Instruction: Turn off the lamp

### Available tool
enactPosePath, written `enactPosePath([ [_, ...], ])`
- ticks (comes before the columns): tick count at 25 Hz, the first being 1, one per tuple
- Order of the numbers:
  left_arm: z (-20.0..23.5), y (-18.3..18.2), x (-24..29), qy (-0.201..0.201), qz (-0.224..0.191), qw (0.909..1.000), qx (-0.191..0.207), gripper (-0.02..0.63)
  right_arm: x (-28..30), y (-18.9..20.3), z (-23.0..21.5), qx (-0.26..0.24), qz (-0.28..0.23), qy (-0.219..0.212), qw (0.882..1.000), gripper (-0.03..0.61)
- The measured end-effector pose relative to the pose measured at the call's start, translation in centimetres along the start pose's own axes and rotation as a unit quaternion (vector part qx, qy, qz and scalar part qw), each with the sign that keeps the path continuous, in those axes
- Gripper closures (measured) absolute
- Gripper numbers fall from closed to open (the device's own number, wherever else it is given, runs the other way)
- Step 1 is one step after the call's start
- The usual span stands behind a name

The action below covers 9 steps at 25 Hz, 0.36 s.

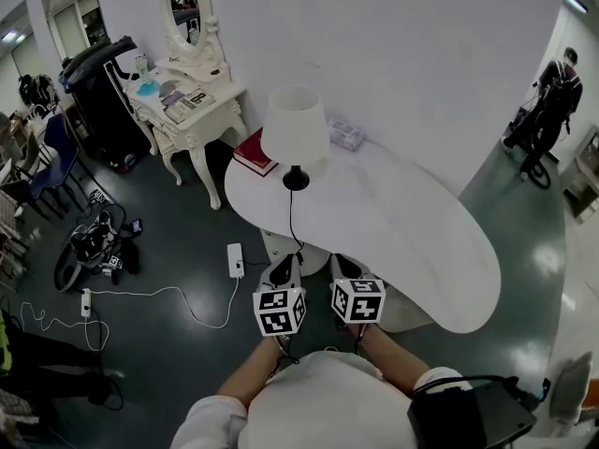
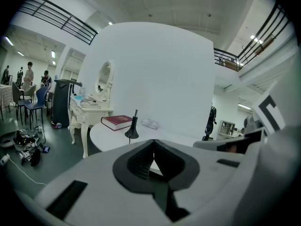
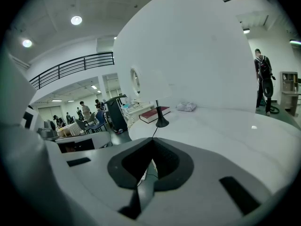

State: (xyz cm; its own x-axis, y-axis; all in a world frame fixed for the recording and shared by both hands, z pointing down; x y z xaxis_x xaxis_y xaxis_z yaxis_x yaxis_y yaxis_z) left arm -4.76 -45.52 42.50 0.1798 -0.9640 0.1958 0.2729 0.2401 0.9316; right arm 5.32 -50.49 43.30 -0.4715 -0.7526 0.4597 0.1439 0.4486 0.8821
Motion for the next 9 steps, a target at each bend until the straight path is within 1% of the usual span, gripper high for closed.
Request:
enactPosePath([
  [9, -0.64, 0.81, -0.23, 0.005, 0.007, 0.9999, -0.006, 0.603, -0.80, 0.63, -0.38, 0.004, 0.005, 0.005, 1.000, 0.580],
])
Point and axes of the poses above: the fingertips, and each gripper's own axes: x forward along the fingers, z to its left, y out of its underside, the point moved 1 cm from there along -x, backward along the fingers, and after that the axes turned 13 degrees about y, right-handed, at the moved point
